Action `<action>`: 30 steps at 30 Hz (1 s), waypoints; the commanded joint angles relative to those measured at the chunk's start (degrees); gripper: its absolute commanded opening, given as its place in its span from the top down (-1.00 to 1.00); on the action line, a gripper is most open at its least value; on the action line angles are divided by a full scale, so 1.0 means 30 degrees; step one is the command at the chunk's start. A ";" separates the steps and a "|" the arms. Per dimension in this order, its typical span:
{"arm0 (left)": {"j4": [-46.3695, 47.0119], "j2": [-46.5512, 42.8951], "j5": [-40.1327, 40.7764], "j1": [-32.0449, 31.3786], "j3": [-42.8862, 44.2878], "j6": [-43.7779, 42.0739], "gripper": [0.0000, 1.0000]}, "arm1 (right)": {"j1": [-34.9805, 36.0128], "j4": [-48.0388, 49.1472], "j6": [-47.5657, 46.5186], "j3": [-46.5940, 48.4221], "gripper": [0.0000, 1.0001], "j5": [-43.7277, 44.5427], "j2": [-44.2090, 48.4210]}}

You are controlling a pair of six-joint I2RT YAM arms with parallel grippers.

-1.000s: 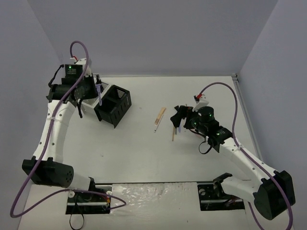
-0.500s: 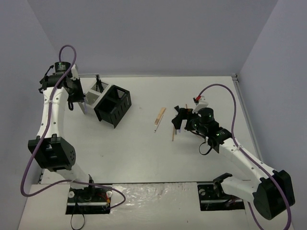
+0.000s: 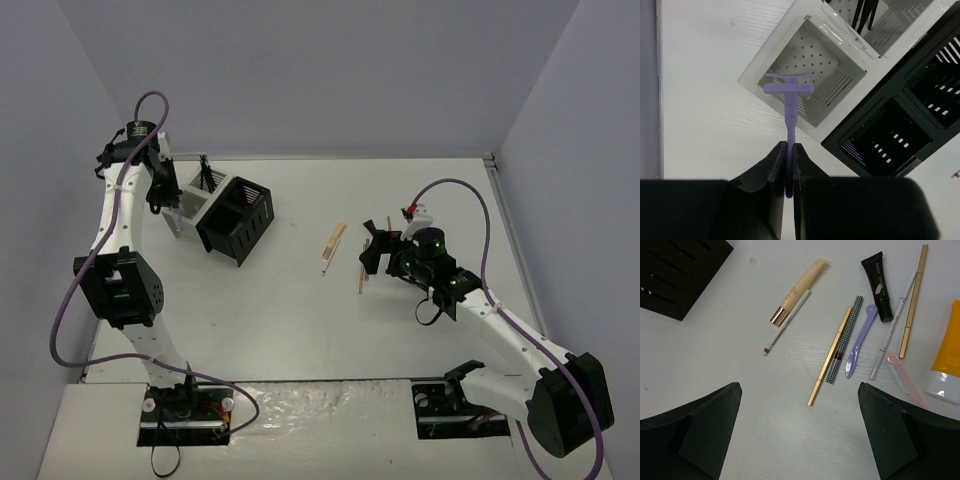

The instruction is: Organize the makeup

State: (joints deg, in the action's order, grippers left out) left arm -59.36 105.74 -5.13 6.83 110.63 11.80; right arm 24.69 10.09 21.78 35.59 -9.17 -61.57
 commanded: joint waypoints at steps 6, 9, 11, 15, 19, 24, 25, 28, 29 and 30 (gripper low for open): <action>0.0833 0.0070 -0.0744 0.0038 0.0858 -0.0565 1.00 | -0.0232 0.1729 -0.0147 -0.0175 -0.99 -0.0629 -0.0277; 0.0942 0.0301 -0.1137 -0.0056 0.0994 -0.0639 1.00 | -0.0261 0.1769 -0.0142 -0.0239 -0.99 -0.0692 -0.0255; 0.0889 0.0439 -0.1133 -0.0079 0.1122 -0.0564 1.00 | -0.0261 0.1763 -0.0141 -0.0234 -0.99 -0.0693 -0.0278; 0.0745 0.0928 -0.1210 -0.0109 0.1222 -0.0442 0.91 | -0.0261 0.1792 -0.0119 -0.0298 -0.99 -0.0745 -0.0254; 0.0775 0.1082 -0.1220 -0.0168 0.1299 -0.0387 0.81 | -0.0261 0.1794 -0.0084 -0.0321 -0.99 -0.0751 -0.0337; 0.1048 0.1220 -0.1145 -0.0243 0.1536 -0.0266 0.67 | -0.0290 0.1839 -0.0095 -0.0368 -0.99 -0.0780 -0.0365; 0.1095 0.1263 -0.1126 -0.0255 0.1625 -0.0243 0.64 | -0.0291 0.1851 -0.0084 -0.0376 -0.99 -0.0784 -0.0365; 0.1217 0.1286 -0.1044 -0.0255 0.1736 -0.0156 0.52 | -0.0291 0.1822 -0.0083 -0.0349 -0.99 -0.0811 -0.0307; 0.1304 0.1288 -0.1008 -0.0255 0.1740 -0.0153 0.50 | -0.0291 0.1822 -0.0083 -0.0321 -0.99 -0.0837 -0.0306; 0.1370 0.1320 -0.0878 -0.0255 0.1789 -0.0120 0.46 | -0.0291 0.1822 -0.0083 -0.0321 -0.99 -0.0821 -0.0290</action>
State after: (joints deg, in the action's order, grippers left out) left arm -57.47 111.28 -8.12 6.37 112.09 11.09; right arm 24.29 11.38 21.78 34.48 -10.95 -62.57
